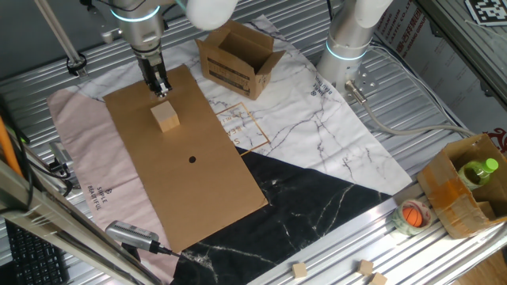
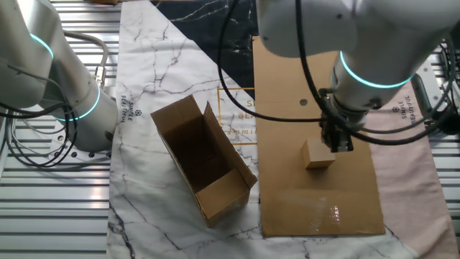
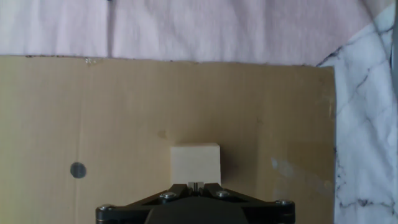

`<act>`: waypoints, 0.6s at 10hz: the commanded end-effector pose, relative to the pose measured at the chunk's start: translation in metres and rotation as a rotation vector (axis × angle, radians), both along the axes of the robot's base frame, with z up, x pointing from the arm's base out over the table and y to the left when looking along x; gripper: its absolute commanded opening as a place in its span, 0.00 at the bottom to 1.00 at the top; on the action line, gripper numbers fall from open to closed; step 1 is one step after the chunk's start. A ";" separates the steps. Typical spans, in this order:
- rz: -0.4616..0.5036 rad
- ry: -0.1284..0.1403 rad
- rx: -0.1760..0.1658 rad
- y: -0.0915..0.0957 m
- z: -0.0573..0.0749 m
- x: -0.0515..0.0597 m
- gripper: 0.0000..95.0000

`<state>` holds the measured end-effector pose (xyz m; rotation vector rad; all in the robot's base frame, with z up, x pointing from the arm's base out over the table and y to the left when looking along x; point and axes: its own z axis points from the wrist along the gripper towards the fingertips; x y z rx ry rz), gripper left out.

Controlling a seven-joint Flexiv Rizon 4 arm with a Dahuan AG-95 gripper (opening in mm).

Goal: Hold a small block with the gripper and sweep it from left to right on the table

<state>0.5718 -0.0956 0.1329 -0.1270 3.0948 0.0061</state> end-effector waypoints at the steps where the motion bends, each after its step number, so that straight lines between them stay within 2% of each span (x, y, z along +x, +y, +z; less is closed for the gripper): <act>1: 0.001 -0.007 -0.001 -0.001 -0.006 0.001 0.00; 6: 0.004 -0.013 0.002 -0.004 -0.022 0.000 0.00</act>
